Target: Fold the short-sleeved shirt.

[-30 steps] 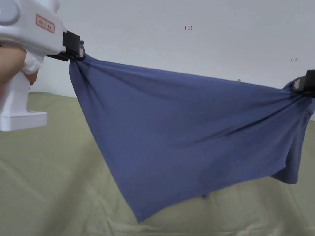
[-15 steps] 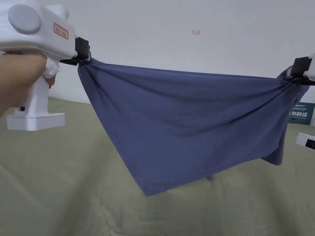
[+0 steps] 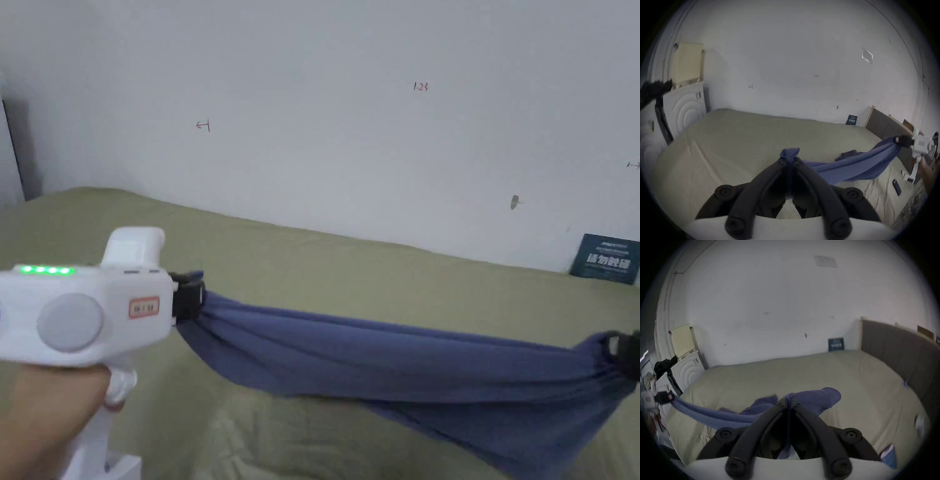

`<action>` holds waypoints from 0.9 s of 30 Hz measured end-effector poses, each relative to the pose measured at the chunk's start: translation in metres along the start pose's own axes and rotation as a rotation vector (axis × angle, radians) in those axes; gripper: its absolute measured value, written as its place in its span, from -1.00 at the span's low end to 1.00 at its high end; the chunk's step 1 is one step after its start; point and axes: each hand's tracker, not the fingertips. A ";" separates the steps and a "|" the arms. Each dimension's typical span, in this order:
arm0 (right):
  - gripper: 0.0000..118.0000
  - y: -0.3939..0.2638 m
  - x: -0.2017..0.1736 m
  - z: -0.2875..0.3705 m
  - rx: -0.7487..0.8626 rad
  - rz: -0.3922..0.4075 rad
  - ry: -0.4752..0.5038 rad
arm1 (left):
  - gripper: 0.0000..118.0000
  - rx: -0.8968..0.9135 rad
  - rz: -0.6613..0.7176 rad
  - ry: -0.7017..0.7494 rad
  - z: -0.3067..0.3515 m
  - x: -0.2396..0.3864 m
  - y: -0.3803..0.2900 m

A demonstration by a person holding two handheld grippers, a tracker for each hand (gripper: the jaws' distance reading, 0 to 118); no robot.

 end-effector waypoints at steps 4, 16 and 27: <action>-0.96 -0.067 0.017 0.032 -0.086 -0.157 -0.055 | -0.90 -0.095 0.035 0.003 0.024 -0.007 -0.068; -0.96 -0.187 0.018 0.118 -0.204 -0.202 -0.069 | -0.89 -0.232 0.118 0.064 0.104 -0.046 -0.177; 0.85 -0.187 0.020 0.158 -0.078 -0.184 0.001 | 0.77 -0.053 0.255 -0.044 0.130 -0.049 -0.194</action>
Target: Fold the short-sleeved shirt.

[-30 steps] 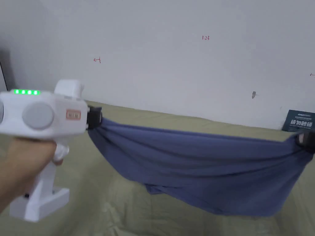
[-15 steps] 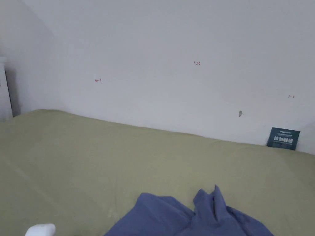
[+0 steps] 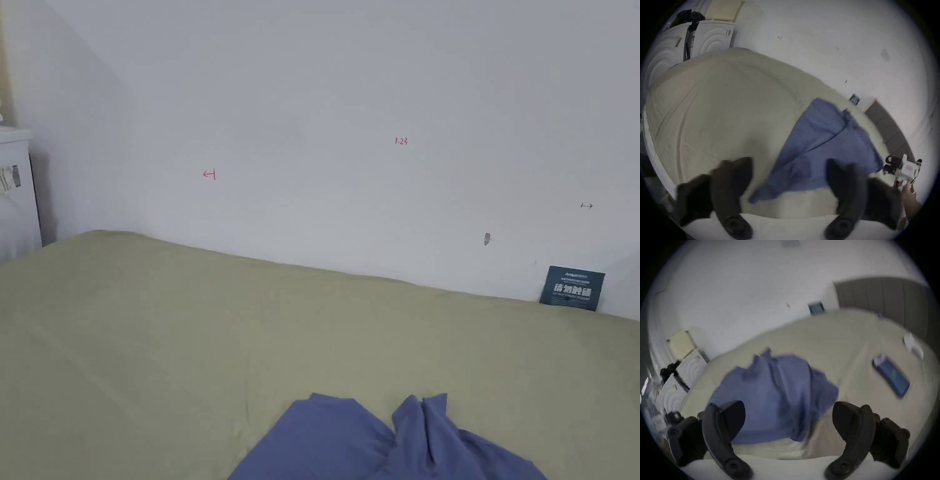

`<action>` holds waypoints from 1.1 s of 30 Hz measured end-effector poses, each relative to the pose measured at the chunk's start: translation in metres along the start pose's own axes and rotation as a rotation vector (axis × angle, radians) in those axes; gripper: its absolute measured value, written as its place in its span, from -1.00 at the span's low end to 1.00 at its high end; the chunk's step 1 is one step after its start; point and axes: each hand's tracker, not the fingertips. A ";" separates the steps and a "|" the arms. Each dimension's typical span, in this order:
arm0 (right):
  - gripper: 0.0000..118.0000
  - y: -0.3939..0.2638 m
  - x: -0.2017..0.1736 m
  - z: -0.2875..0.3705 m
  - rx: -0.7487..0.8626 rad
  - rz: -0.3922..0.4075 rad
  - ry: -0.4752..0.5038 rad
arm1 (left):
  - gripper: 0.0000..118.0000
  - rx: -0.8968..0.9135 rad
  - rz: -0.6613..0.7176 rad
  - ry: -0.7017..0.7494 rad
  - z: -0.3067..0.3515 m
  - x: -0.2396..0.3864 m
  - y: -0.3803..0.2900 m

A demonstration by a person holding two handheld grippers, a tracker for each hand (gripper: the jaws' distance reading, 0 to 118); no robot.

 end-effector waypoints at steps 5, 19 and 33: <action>0.85 0.046 -0.056 0.064 0.321 0.266 -0.068 | 0.75 0.339 -0.274 0.028 0.036 0.080 0.033; -1.00 0.018 -0.094 0.094 0.406 0.421 -0.128 | -1.00 0.512 -0.488 0.138 0.046 0.164 0.018; -1.00 0.029 -0.081 0.071 0.319 0.346 -0.075 | 0.66 -0.214 -0.340 0.072 -0.035 0.029 0.054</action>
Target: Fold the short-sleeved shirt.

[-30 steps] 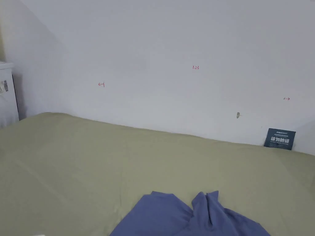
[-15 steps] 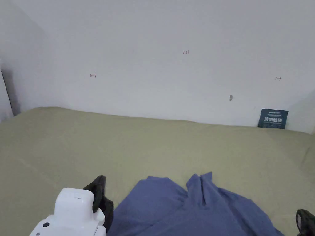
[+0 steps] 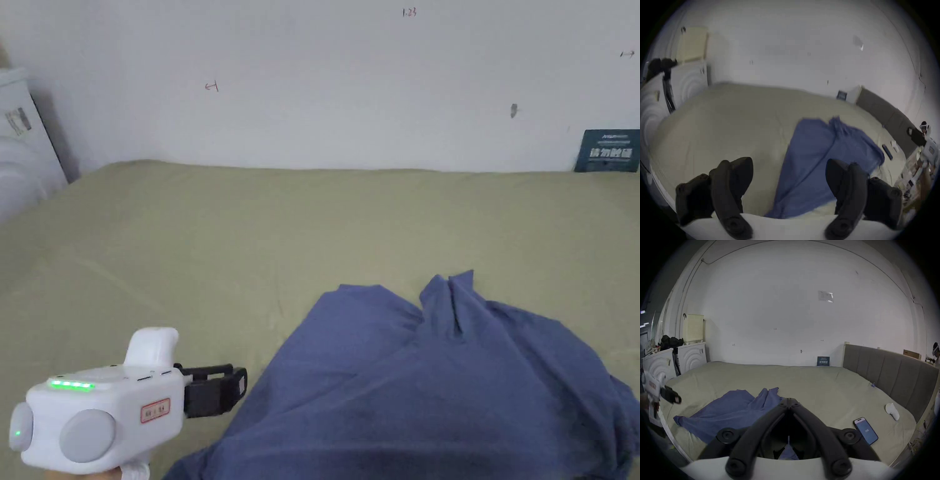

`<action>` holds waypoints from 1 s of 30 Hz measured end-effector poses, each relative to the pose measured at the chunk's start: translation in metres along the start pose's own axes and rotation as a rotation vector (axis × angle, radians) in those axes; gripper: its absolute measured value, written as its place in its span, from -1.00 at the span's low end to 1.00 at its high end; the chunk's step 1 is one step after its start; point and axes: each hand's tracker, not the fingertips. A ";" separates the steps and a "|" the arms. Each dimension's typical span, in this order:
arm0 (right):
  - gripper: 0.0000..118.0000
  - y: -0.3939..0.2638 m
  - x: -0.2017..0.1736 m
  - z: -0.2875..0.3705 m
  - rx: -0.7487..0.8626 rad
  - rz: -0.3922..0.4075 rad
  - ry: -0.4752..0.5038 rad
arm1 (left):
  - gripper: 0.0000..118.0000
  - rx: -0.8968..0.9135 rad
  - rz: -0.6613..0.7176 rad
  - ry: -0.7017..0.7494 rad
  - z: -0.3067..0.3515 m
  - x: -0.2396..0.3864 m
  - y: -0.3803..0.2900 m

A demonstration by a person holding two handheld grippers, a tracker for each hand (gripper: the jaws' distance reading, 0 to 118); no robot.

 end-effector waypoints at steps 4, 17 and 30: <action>-1.00 -0.004 0.003 -0.008 -0.040 0.010 0.015 | 0.62 -0.222 0.032 0.020 -0.031 -0.005 -0.026; -0.85 0.063 0.015 -0.174 -0.297 0.061 0.294 | -0.92 -0.236 -0.035 0.067 -0.024 0.025 -0.050; 0.83 -0.001 -0.024 -0.444 -1.001 0.449 0.449 | -0.92 -0.261 0.059 0.036 -0.031 0.021 -0.051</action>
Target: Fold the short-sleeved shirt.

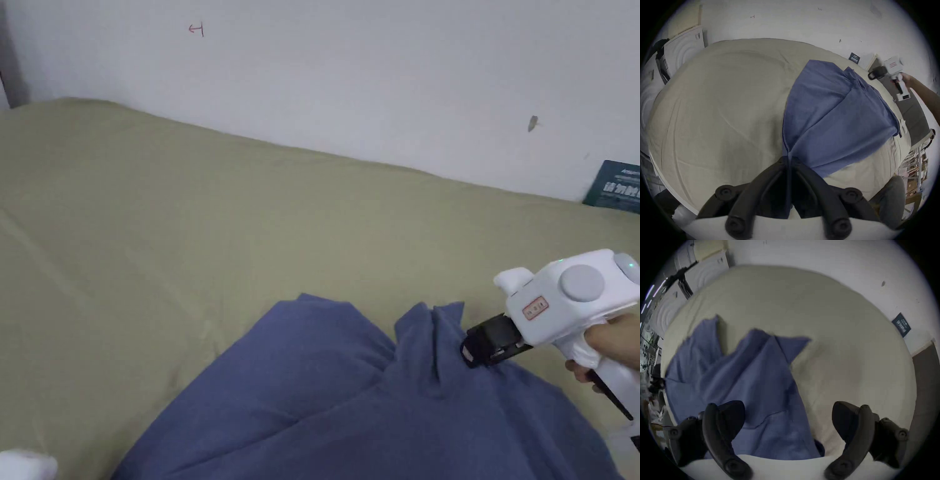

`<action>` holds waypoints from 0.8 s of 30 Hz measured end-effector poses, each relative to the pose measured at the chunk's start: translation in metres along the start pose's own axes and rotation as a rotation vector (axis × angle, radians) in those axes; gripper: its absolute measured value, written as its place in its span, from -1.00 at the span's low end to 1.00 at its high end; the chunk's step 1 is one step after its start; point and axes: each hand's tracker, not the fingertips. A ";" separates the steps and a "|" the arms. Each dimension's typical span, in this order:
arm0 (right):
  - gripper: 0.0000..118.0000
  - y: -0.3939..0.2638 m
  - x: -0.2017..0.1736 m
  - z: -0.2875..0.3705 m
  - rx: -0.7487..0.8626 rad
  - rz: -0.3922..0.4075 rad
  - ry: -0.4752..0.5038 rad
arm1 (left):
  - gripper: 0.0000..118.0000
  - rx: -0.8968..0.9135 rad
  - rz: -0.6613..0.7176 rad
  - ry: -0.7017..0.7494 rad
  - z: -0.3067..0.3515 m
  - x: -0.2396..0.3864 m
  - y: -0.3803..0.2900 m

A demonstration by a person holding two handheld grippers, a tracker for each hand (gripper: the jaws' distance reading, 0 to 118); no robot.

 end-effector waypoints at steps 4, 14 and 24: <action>0.37 -0.010 -0.004 -0.018 -0.013 -0.038 0.026 | -0.92 -0.013 -0.015 -0.008 -0.004 -0.001 0.004; -1.00 -0.037 -0.022 0.063 0.258 -0.092 -0.092 | -0.92 0.042 -0.014 -0.022 0.013 0.002 0.013; -1.00 -0.054 -0.028 0.239 0.676 -0.157 -0.226 | -0.92 0.323 -0.172 -0.003 0.091 0.004 0.148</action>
